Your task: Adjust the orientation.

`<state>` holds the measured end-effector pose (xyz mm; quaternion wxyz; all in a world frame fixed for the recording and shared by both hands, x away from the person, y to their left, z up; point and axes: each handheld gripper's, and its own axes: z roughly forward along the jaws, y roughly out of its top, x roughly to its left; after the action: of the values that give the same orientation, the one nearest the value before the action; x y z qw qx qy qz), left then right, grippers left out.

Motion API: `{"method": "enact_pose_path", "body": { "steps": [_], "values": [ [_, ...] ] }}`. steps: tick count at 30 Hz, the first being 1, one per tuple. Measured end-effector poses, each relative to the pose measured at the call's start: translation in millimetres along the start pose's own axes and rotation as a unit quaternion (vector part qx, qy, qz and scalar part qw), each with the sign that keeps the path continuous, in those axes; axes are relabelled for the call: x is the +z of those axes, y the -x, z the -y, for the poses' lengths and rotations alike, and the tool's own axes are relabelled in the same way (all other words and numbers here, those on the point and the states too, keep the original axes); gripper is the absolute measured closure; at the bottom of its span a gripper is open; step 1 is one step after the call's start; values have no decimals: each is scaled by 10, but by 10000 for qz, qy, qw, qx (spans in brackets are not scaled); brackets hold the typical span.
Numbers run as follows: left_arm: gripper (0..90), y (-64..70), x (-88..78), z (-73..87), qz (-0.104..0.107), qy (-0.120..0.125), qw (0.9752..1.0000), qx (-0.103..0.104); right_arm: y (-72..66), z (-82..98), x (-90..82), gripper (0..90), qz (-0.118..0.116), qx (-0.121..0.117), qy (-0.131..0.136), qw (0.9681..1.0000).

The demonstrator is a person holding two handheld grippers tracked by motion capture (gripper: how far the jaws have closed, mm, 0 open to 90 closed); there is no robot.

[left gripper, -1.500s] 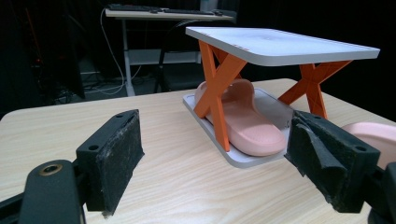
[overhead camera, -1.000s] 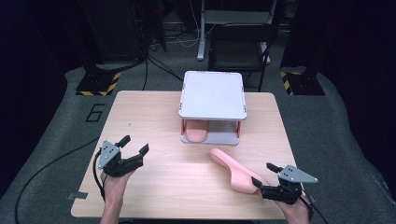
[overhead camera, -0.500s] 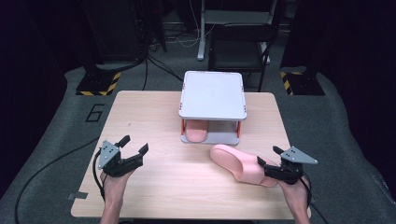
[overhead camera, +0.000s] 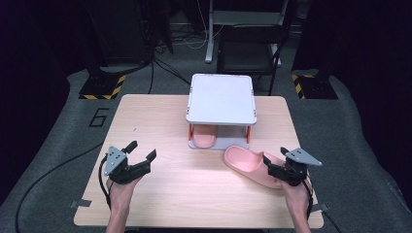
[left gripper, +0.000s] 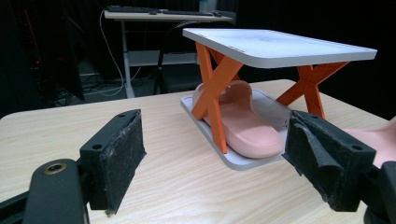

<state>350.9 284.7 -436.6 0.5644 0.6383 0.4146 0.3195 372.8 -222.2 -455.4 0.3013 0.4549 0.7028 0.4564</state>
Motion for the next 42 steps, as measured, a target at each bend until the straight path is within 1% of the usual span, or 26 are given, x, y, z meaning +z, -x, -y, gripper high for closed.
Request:
{"method": "enact_pose_path", "body": {
  "steps": [2,3,4,6,7,8,11,12,14,15,16,18,21,22,24,26,27,28,29,33,34,37,38,40,42],
  "values": [
    [192,1,8,5,-13,7,10000,-5,-92,-14,93,202,102,-51,-126,9999],
    [192,0,11,6,-3,3,10000,-15,-139,-19,142,198,163,-65,-129,9998],
    [192,-2,14,7,-4,18,10000,-8,-184,-24,183,196,234,-97,-187,9995],
    [192,-3,10,4,-4,38,10000,-21,-263,-23,258,188,413,-235,-365,9982],
    [192,-6,1,-2,-9,28,10000,-22,-284,-14,286,188,512,-300,-430,9973],
    [192,-12,-2,-4,-4,59,10000,-23,-297,-1,301,188,554,-333,-504,9966],
    [192,-28,-17,-9,-34,78,9999,-54,-313,59,285,198,633,-383,-625,9953],
    [192,-30,-19,-9,-32,92,9999,-62,-309,86,270,204,621,-360,-627,9954],
    [192,-34,-22,-7,-37,110,9999,-53,-274,140,220,198,572,-324,-638,9958],
    [192,-32,-25,-5,-31,94,9999,-57,-248,172,177,195,434,-202,-577,9972],
    [192,-29,-26,-2,-29,92,9999,-69,-235,188,140,192,387,-140,-595,9974],
    [192,-32,-25,0,-35,64,10000,-47,-224,218,72,195,380,-216,-592,9973],
    [192,-28,-22,-1,-28,98,9999,-63,-184,271,-28,188,277,-145,-571,9979],
    [192,-28,-21,-2,-31,103,9999,-67,-160,289,-78,188,310,-195,-589,9976],
    [192,-27,-19,-7,-26,98,9999,-63,-116,320,-153,194,363,-164,-553,9977],
    [192,-25,-14,-13,-18,93,9999,-54,-31,367,-256,191,425,-43,-512,9978],
    [192,-23,-12,-14,-17,81,9999,-58,11,390,-295,186,429,40,-499,9978],
    [192,-20,-5,-17,-6,72,10000,-54,43,408,-321,183,401,70,-492,9980],
    [192,-15,1,-15,-5,77,10000,-56,91,434,-360,179,492,103,-486,9976],
    [192,13,28,-15,37,52,10000,-30,217,480,-433,186,619,267,-430,9968],
    [192,22,34,-14,36,50,10000,-39,248,486,-437,186,700,294,-427,9962],
    [192,36,44,-17,72,42,10000,-27,345,498,-441,187,803,457,-418,9948],
    [192,35,45,-17,72,35,10000,-18,371,498,-443,194,808,543,-420,9944],
    [192,32,46,-17,65,57,10000,-30,386,496,-447,197,711,573,-421,9949],
    [192,28,37,-22,64,44,10000,-28,362,488,-458,199,681,510,-351,9958]
  ]
}}
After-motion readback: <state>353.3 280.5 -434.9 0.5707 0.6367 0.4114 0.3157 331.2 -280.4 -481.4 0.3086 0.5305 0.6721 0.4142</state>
